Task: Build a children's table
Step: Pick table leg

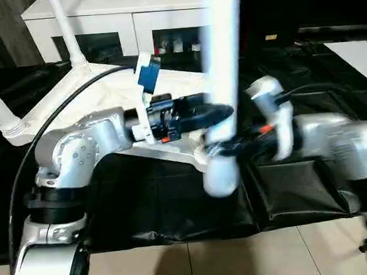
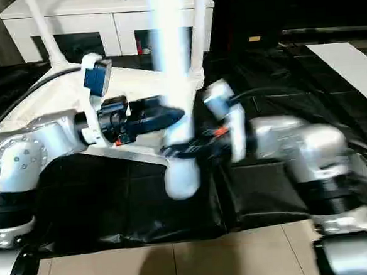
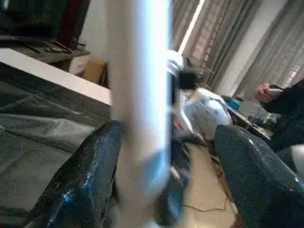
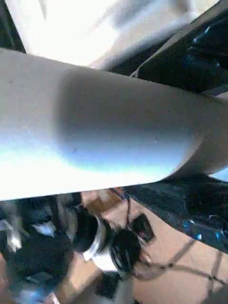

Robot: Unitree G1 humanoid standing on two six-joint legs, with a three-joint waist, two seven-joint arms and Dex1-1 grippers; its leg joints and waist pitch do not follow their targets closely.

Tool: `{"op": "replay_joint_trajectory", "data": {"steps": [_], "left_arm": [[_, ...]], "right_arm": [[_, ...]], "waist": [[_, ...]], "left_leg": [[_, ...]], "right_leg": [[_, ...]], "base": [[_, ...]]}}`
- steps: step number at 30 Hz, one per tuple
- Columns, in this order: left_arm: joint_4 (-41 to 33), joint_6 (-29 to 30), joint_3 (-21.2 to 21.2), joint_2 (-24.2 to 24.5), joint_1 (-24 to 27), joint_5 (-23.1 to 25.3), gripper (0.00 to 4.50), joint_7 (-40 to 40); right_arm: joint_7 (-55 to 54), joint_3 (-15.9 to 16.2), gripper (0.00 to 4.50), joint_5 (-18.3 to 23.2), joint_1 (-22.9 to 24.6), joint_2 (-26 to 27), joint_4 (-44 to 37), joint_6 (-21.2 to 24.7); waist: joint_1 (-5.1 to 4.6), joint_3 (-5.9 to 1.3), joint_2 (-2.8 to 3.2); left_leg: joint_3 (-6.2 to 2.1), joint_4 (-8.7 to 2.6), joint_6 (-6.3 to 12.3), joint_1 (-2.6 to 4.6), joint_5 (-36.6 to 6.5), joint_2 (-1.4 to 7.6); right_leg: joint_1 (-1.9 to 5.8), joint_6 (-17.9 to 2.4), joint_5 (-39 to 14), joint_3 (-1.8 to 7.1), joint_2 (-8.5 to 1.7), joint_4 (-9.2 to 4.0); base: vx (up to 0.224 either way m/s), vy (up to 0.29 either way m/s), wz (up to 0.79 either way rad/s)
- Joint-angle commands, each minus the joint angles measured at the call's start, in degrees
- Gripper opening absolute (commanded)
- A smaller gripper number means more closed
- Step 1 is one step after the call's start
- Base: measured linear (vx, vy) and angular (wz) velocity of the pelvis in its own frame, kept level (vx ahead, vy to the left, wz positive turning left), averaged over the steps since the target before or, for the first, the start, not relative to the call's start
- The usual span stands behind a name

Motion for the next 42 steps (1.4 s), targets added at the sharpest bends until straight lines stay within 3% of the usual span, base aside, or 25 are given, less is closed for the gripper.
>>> {"op": "replay_joint_trajectory", "data": {"steps": [1, 5, 6, 7, 8, 9, 10, 11, 12, 15, 17, 19, 20, 21, 23, 25, 30, 35, 38, 39, 40, 41, 42], "left_arm": [[-1.5, 0.6, 1.0, 0.5, 0.0, -1.1, 3.89, -0.4], [-1.9, -2.5, 1.3, 0.8, 2.1, 1.9, 4.22, 2.3], [-1.3, -7.5, 1.3, 0.2, 3.2, 6.9, 4.28, 6.9], [-1.1, -9.0, 1.3, 0.0, 3.6, 8.5, 4.32, 8.3], [-0.3, -13.5, 1.1, -0.5, 4.7, 14.3, 4.32, 14.5], [0.0, -14.8, 1.0, -0.6, 5.0, 16.1, 4.32, 16.5], [0.1, -19.2, 1.0, -1.6, 6.9, 23.7, 4.32, 26.7], [-1.4, -21.6, 2.4, -3.3, 9.1, 26.9, 4.32, 32.8], [-3.5, -23.6, 3.2, -4.3, 11.4, 29.3, 4.32, 36.5], [-8.3, -26.9, 2.2, -4.7, 16.5, 35.3, 4.32, 42.0], [-10.7, -27.4, 2.4, -6.0, 19.4, 36.6, 4.32, 44.0], [-13.3, -26.7, 3.8, -9.2, 22.9, 36.6, 4.32, 47.2], [-13.5, -29.1, 2.9, -9.0, 24.3, 38.8, 4.32, 48.4], [-13.5, -29.1, 2.9, -9.0, 24.3, 38.8, 4.32, 48.4], [-12.5, -34.1, 0.3, -8.0, 26.6, 43.7, 4.32, 50.5], [-11.6, -35.7, -0.5, -8.6, 26.9, 44.5, 4.32, 51.3], [-10.2, -36.4, -1.1, -11.7, 27.2, 43.6, 4.32, 50.7], [-7.4, -39.9, -3.3, -12.9, 27.3, 46.9, 4.32, 53.1], [-6.9, -40.3, -3.7, -13.1, 27.6, 47.3, 4.32, 52.8], [-6.9, -40.4, -3.7, -13.3, 27.8, 47.4, 4.32, 52.6], [-6.9, -40.4, -3.7, -13.3, 27.8, 47.4, 4.32, 52.6], [-6.7, -40.4, -3.8, -13.4, 27.9, 47.7, 4.32, 52.5], [-6.4, -41.0, -4.2, -13.2, 28.1, 48.5, 4.32, 52.4]], "right_arm": [[-1.0, -2.2, 1.86, 1.4, 0.1, -0.8, -1.3, 0.5], [-4.5, -5.3, 1.86, 1.0, 1.3, -0.9, -2.1, -0.3], [-7.9, -5.6, 1.86, -1.4, 2.1, -0.2, -2.7, -2.7], [-9.0, -5.7, 1.86, -2.2, 2.3, 0.1, -2.9, -3.5], [-14.4, -5.5, 1.86, -6.4, 3.2, 1.2, -3.2, -6.7], [-16.3, -5.3, 1.86, -7.9, 3.4, 1.6, -3.2, -7.8], [-27.2, -5.2, 1.86, -15.1, 5.0, 4.0, -3.2, -12.1], [-32.3, -5.1, 1.86, -18.9, 6.9, 5.7, -4.6, -16.3], [-34.0, -5.1, 1.86, -20.2, 9.0, 7.1, -6.8, -19.0], [-37.7, -5.2, 1.86, -21.0, 12.8, 9.5, -12.5, -18.4], [-39.7, -6.7, 1.86, -19.2, 14.2, 12.5, -15.1, -17.6], [-41.4, -7.8, 1.86, -17.8, 15.5, 15.3, -16.6, -17.7], [-42.9, -7.9, 1.86, -18.4, 16.2, 16.2, -16.8, -18.7], [-42.9, -7.9, 1.86, -18.4, 16.2, 16.2, -16.8, -18.7], [-46.4, -6.8, 1.86, -21.3, 18.9, 18.4, -16.6, -23.0], [-48.0, -5.9, 1.86, -23.1, 20.6, 19.4, -16.2, -25.6], [-49.9, -4.7, 1.86, -25.3, 22.4, 21.1, -15.7, -27.7], [-50.3, -3.4, 1.86, -26.9, 22.8, 21.4, -14.9, -32.3], [-49.8, -3.7, 1.86, -26.5, 23.4, 21.4, -15.0, -33.1], [-49.6, -3.7, 1.86, -26.8, 23.6, 21.3, -15.0, -33.8], [-49.6, -3.7, 1.86, -26.8, 23.6, 21.3, -15.0, -33.8], [-49.4, -3.6, 1.86, -26.9, 23.6, 21.3, -15.0, -34.0], [-49.2, -3.7, 1.86, -26.8, 23.6, 21.4, -14.9, -34.1]], "waist": [[0.07, -4.48, 0.08], [-0.06, -4.43, 0.08], [-0.17, -4.37, 0.10], [-0.33, -4.22, 0.02], [-0.32, -4.31, 0.04], [-0.39, -4.28, -0.39], [-0.48, -4.37, -0.39], [-0.90, -4.12, -0.80], [-0.63, -4.20, -0.57], [-0.63, -4.45, -0.50], [-0.75, -4.33, -0.37], [-0.87, -4.06, -0.44], [-0.72, -3.95, -0.48], [-0.75, -3.85, -0.39], [-0.78, -3.68, -0.62], [-0.94, -3.69, -0.64], [-1.48, -3.62, -0.60], [-2.33, -3.77, -0.67], [-2.80, -3.88, -0.61], [-2.82, -3.89, -0.63], [-2.99, -3.76, -0.59], [-2.81, -3.50, -1.05], [-3.21, -3.40, -0.84]], "left_leg": [[0.32, -3.63, -0.33, 1.01, -7.8, 0.19], [0.27, -3.66, -0.22, 1.00, -8.3, 0.21], [0.22, -3.75, -0.31, 0.96, -8.4, 0.30], [0.24, -3.73, -0.57, 0.92, -8.9, 0.39], [0.21, -3.74, -0.81, 1.02, -9.1, 0.38], [0.06, -3.83, -1.10, 0.79, -8.3, 0.55], [0.19, -3.79, -1.68, 1.02, -8.4, 0.24], [0.24, -3.79, -2.59, 0.68, -7.6, 0.42], [0.08, -3.91, -3.02, 0.74, -7.8, 0.45], [0.05, -4.07, -1.64, 0.86, -8.2, 0.57], [0.07, -4.18, -0.88, 0.90, -8.4, 0.57], [0.15, -4.34, -0.73, 0.88, -10.3, 0.61], [0.05, -4.45, -0.61, 0.87, -11.0, 0.72], [0.12, -4.48, -0.76, 0.86, -11.6, 0.62], [0.07, -4.69, -1.42, 0.99, -13.9, 0.56], [-0.05, -4.86, -2.29, 1.17, -15.8, 0.50], [-0.18, -5.06, -2.73, 0.98, -17.5, 0.40], [-0.25, -4.91, -2.01, 0.63, -16.9, 0.24], [-0.28, -4.85, -1.54, 0.49, -15.6, 0.31], [-0.25, -4.83, -1.47, 0.54, -15.7, 0.31], [-0.28, -5.02, -1.54, 1.03, -19.1, 0.37], [-1.46, -5.85, 0.42, -0.64, -20.4, -0.18], [-2.47, -6.20, 2.83, -1.55, -23.0, -0.58]], "right_leg": [[3.27, -14.4, -4.4, 1.48, -2.03, -3.60], [3.28, -14.3, -5.2, 1.41, -2.03, -3.74], [3.28, -14.0, -5.5, 1.42, -2.03, -3.87], [3.18, -13.1, -6.4, 1.48, -1.99, -4.15], [3.24, -12.2, -7.5, 1.51, -2.10, -4.29], [3.28, -11.5, -7.7, 1.50, -2.16, -4.40], [3.24, -10.6, -9.2, 1.43, -2.06, -4.33], [2.92, -9.3, -9.3, 1.52, -1.91, -4.56], [3.11, -8.7, -10.3, 1.43, -2.19, -4.48], [2.91, -7.3, -9.4, 1.53, -1.89, -4.44], [2.60, -7.9, -8.4, 1.57, -1.80, -4.40], [2.45, -8.0, -10.3, 1.60, -1.85, -4.73], [2.28, -7.6, -11.5, 1.64, -1.92, -4.97], [2.16, -7.2, -12.7, 1.66, -1.90, -5.10], [1.67, -4.8, -16.4, 1.72, -1.77, -5.73], [1.52, -3.8, -18.1, 1.68, -1.71, -5.81], [1.46, -3.5, -17.9, 1.82, -1.74, -5.87], [1.74, -3.3, -16.8, 1.80, -1.73, -5.90], [1.92, -4.4, -13.8, 1.82, -1.64, -5.55], [1.96, -4.6, -13.5, 1.81, -1.64, -5.52], [2.13, -4.5, -16.9, 1.68, -1.66, -5.67], [3.68, -4.2, -18.9, 0.32, -2.52, -5.41], [4.70, -2.4, -24.8, -1.08, -3.46, -6.21]], "base": [[0.000, 0.000, 0.00], [0.000, 0.000, 0.00], [0.000, 0.000, 0.00], [0.000, 0.000, 0.00], [0.000, 0.000, 0.00], [0.000, 0.000, 0.00], [0.000, 0.000, 0.00], [0.000, 0.000, 0.00], [0.000, 0.000, 0.00], [0.000, 0.000, 0.00], [0.000, 0.000, 0.00], [0.000, 0.000, 0.00], [0.000, 0.000, 0.00], [0.000, 0.000, 0.00], [0.000, 0.000, 0.00], [0.000, 0.000, 0.00], [0.000, 0.000, 0.00], [0.000, 0.000, 0.00], [0.000, 0.000, 0.00], [0.000, 0.000, 0.00], [0.000, 0.000, 0.00], [0.000, 0.000, 0.00], [0.003, -0.007, 0.21]]}}
